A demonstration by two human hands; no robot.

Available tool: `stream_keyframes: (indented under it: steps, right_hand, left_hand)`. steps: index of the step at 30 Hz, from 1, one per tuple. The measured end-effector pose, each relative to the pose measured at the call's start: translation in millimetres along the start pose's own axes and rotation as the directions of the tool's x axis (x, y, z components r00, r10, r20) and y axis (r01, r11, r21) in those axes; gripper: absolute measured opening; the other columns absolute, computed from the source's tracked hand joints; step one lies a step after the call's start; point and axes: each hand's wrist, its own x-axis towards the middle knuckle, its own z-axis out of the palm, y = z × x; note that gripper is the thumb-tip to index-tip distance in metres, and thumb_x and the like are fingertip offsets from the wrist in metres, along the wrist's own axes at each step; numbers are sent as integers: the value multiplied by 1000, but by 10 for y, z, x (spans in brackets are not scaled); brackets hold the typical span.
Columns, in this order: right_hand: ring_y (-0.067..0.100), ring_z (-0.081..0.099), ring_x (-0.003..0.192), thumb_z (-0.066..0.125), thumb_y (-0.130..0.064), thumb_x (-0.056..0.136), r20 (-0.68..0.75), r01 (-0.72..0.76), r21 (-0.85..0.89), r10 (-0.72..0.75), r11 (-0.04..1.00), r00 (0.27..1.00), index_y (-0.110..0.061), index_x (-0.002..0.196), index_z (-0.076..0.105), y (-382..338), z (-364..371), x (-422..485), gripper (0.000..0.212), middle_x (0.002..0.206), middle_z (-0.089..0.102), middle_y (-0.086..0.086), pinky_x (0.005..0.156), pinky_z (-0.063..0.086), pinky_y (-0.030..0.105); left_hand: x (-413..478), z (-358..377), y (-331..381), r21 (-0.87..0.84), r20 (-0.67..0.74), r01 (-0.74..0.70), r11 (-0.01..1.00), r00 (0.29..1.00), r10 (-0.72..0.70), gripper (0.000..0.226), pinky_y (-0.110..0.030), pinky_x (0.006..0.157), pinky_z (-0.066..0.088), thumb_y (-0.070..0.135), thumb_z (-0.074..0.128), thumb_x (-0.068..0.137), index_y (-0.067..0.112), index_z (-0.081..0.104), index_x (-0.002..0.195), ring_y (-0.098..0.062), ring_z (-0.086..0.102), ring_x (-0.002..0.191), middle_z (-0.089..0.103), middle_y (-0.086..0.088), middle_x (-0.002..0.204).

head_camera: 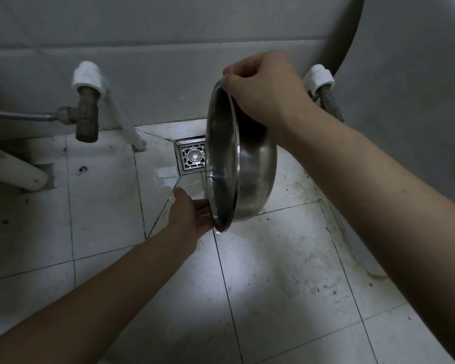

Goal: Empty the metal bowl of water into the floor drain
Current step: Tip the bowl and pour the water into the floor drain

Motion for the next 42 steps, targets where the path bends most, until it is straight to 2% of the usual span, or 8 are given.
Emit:
stream_keyframes:
  steps: [8, 12, 19, 22, 26, 29, 37, 42]
  right_hand:
    - [11, 71, 103, 65, -23, 91, 0, 2, 7, -2, 1000, 1000, -16, 102, 81, -19, -8, -5, 20, 107, 79, -3, 96, 55, 29]
    - [17, 72, 103, 65, -23, 92, 6, 13, -8, -13, 1000, 1000, -12, 104, 80, -30, -28, -25, 23, 109, 79, 5, 93, 55, 27]
    - [17, 71, 104, 66, -27, 93, 14, 19, -25, -18, 1000, 1000, -11, 107, 79, -66, -21, -31, 25, 110, 78, 5, 91, 54, 25]
    - [16, 70, 107, 65, -27, 94, 18, 34, -42, -33, 999, 999, -11, 109, 79, -93, -28, -41, 26, 113, 77, 5, 87, 49, 21]
    - [21, 68, 111, 64, -27, 95, 29, 72, -81, -70, 994, 997, -7, 111, 77, -128, -32, -64, 29, 118, 74, 11, 91, 48, 26]
    - [22, 67, 113, 64, -26, 96, 51, 89, -90, -84, 992, 995, -5, 114, 76, -137, -28, -67, 30, 122, 73, 11, 95, 50, 29]
    - [27, 60, 120, 62, -25, 96, 63, 128, -117, -121, 985, 991, 1, 120, 70, -141, 19, -55, 36, 127, 67, 18, 96, 48, 35]
    - [25, 61, 121, 63, -25, 95, 66, 140, -123, -133, 982, 989, -1, 117, 72, -153, 36, -45, 33, 127, 67, 16, 95, 48, 33]
  left_hand:
    - [-4, 5, -15, 13, -6, -4, 1000, 1000, 4, 79, -38, 63, 55, 60, 15, 105, -3, 61, 96, -31, 70, 79, 70, -19, 94]
    - [7, -7, -21, 16, -4, -9, 1000, 1000, 9, 80, -39, 63, 57, 61, 14, 105, -4, 61, 105, -30, 71, 76, 71, -19, 94]
    - [-35, 1, -6, 13, 4, -17, 1000, 1000, 17, 78, -38, 63, 56, 60, 15, 105, -2, 61, 91, -29, 71, 71, 71, -18, 87]
    - [-45, 5, 3, 12, 18, -27, 1000, 999, 27, 80, -38, 64, 57, 60, 15, 105, -2, 62, 91, -29, 71, 71, 71, -19, 87]
    - [-67, 16, -4, 12, 28, -25, 1000, 999, 24, 79, -37, 63, 56, 59, 15, 106, -2, 61, 90, -28, 71, 71, 71, -19, 87]
    - [-90, 25, -8, 12, 24, -29, 999, 999, 29, 78, -36, 61, 56, 58, 16, 106, -3, 61, 88, -26, 72, 63, 71, -18, 81]
    - [-169, 54, 8, -9, 31, -26, 1000, 999, 27, 76, -37, 61, 54, 55, 16, 107, -4, 59, 86, -29, 69, 73, 69, -19, 83]
    - [-191, 67, 18, 2, 27, -17, 1000, 999, 17, 77, -33, 50, 56, 56, 16, 107, -4, 60, 87, -27, 71, 61, 69, -18, 80]
